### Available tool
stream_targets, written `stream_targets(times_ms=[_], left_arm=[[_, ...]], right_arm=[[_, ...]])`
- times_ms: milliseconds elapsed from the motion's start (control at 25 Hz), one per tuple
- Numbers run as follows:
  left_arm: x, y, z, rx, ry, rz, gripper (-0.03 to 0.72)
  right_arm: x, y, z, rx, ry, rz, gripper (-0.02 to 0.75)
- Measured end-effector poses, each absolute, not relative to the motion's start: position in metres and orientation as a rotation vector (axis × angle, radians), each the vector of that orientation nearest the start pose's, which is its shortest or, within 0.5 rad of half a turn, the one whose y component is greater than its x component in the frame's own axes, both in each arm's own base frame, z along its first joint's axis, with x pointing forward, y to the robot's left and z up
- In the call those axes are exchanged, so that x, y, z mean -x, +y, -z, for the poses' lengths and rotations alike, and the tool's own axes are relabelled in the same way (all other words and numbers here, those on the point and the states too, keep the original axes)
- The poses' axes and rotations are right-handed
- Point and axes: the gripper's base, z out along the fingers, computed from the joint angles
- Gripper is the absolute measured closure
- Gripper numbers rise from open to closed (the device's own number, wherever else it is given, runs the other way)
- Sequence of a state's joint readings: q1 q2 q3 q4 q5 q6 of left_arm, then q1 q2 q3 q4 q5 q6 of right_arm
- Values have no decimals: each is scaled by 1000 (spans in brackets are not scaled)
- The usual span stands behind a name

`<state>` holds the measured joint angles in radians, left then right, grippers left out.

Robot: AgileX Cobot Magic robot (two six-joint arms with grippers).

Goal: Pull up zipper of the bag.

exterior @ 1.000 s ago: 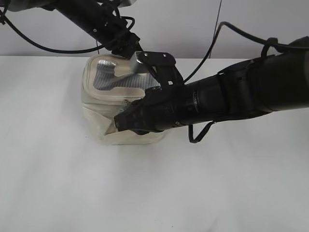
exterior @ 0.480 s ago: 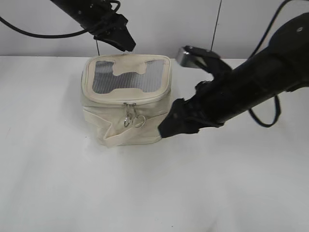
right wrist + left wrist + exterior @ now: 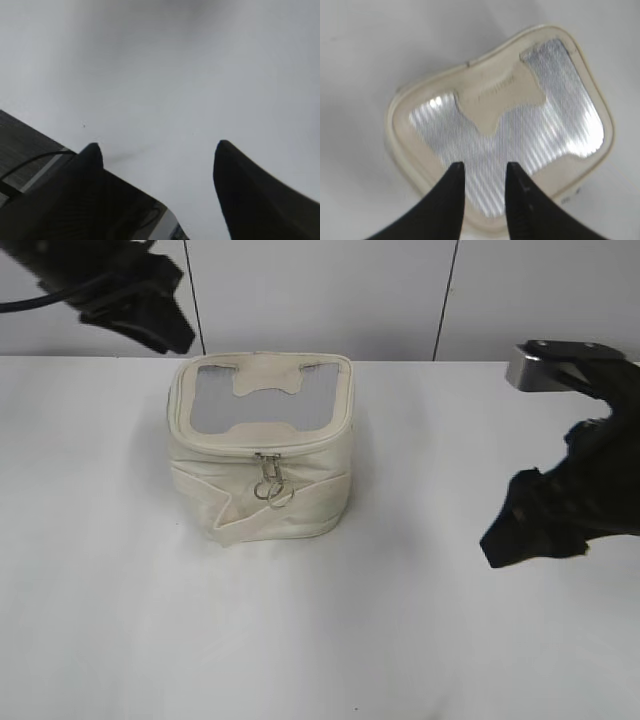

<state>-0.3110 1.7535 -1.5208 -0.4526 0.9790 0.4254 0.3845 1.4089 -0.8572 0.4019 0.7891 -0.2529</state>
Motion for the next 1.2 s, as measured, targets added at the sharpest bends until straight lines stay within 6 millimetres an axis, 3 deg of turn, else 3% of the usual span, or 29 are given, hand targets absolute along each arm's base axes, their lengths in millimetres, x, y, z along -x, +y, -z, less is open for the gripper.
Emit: stream_targets(times_ms=[40,200,440,640,720,840,920,1200], left_arm=[[-335,-140,-300,-699,2547,516,469],[-248,-104,-316,-599,2505,411,470],[-105,-49,-337,-489,2273,318,453],[-26,-19,-323,-487,2136,250,326],[-6,-11,-314,-477,2073,233,301],[10,-6,-301,-465,2005,225,291],[15,-4,-291,-455,1983,225,288],[12,-2,-288,-375,1971,231,337]], right_arm=[[-219,115,-238,570,2743,-484,197],[-174,96,-250,616,2711,-459,197],[-102,64,-271,617,2569,-432,193],[-57,39,-281,552,2378,-362,127],[-43,29,-281,525,2305,-323,120],[-25,18,-279,495,2203,-291,118],[-16,12,-280,478,2138,-272,125],[-4,4,-279,431,2059,-251,160]])
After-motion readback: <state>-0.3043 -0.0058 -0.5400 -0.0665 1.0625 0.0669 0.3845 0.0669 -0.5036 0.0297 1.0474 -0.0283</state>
